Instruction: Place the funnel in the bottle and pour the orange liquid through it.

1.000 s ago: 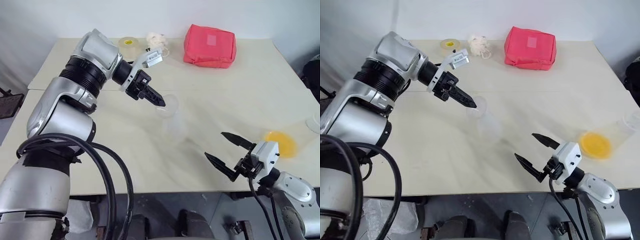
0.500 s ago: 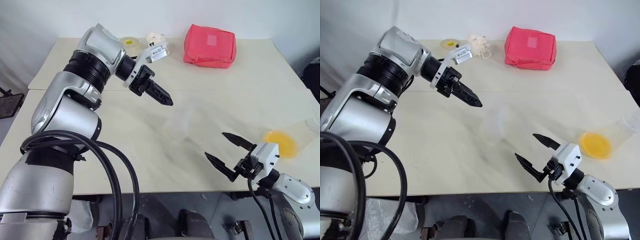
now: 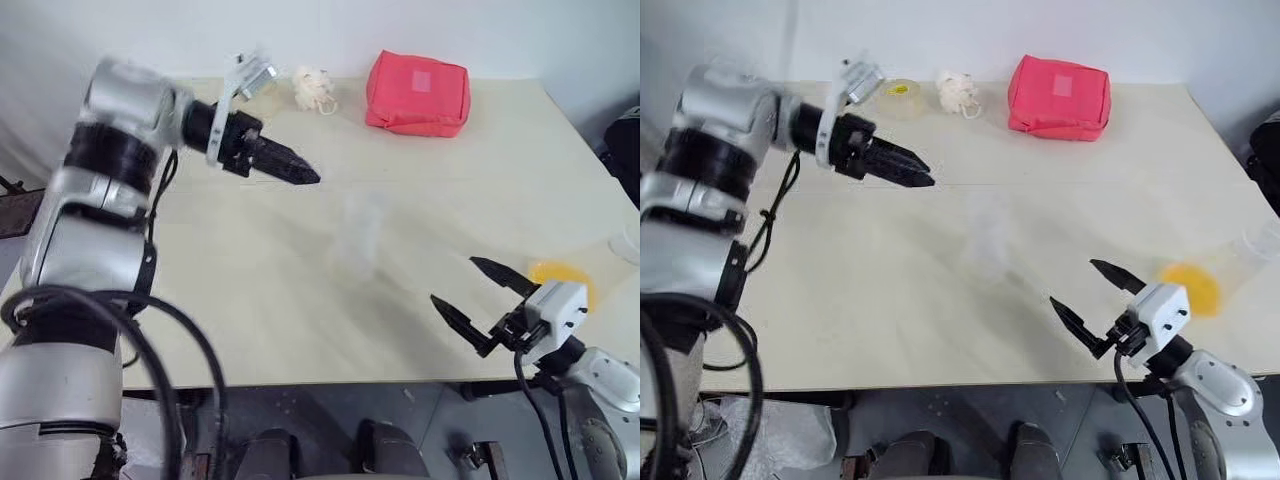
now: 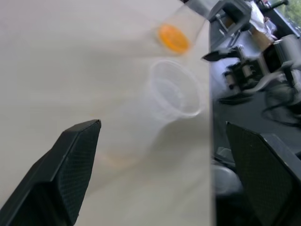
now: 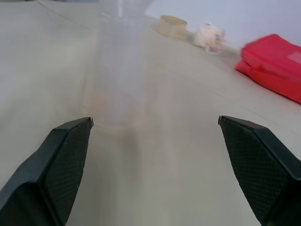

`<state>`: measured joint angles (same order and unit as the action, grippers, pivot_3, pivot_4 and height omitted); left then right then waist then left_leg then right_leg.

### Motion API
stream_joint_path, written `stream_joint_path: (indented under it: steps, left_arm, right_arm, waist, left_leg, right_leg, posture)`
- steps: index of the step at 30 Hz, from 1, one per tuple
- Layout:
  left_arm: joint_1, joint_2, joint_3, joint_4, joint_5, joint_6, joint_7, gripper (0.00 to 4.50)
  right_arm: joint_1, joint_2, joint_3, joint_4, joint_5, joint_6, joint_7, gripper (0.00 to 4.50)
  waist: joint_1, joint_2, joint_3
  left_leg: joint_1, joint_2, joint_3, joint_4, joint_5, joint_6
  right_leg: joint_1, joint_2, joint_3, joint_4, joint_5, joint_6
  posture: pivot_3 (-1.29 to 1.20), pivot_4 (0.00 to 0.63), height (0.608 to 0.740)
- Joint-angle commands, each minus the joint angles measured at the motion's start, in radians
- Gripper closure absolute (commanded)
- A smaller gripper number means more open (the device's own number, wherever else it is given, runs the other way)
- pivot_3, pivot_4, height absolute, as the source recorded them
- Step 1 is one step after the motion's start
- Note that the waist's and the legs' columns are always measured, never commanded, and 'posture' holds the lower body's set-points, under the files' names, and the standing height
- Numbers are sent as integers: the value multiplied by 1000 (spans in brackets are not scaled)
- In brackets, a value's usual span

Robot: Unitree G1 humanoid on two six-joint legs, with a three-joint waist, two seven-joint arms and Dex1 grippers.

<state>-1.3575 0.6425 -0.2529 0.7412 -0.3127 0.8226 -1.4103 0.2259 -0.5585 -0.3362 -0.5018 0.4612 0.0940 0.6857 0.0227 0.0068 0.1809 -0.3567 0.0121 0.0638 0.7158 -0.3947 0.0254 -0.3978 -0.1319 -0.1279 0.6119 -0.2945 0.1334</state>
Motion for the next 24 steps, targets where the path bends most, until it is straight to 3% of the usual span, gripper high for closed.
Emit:
stream_joint_path:
  steps: [1,5,11,16,24]
  left_arm:
    - [170,-1,196,-230,-70,-149,125,30]
    - [407,-68,367,-393,-134,-303,234,30]
    - [567,-216,533,-408,-234,-568,263,30]
    - [625,-197,452,-327,-169,-718,88,30]
    - [630,-176,394,-234,-125,-849,-6,30]
  right_arm:
    - [37,14,-77,-66,9,18,-66,0]
    - [118,38,-152,-123,27,54,-125,0]
    - [271,105,-299,-192,67,120,-219,0]
    - [336,195,-405,-231,130,148,-327,0]
    - [269,148,-433,-150,101,176,-387,0]
  waist:
    - [3,0,0]
    - [5,0,0]
    - [13,0,-1]
    - [4,0,-2]
    - [2,0,-2]
  left_leg:
    - [0,1,-1,1,0,0]
    - [-2,0,-6,3,-1,1]
    - [-2,-6,-6,6,-1,2]
    - [1,-4,2,4,-1,2]
    - [4,-3,4,2,-1,2]
  right_leg:
    - [0,-1,0,1,0,0]
    - [0,-3,0,5,0,0]
    - [2,-3,0,7,0,0]
    - [2,-2,1,6,0,0]
    - [2,0,6,4,0,0]
  posture:
    - [0,150,740]
    - [0,150,740]
    - [0,150,740]
    - [0,150,740]
    - [0,150,740]
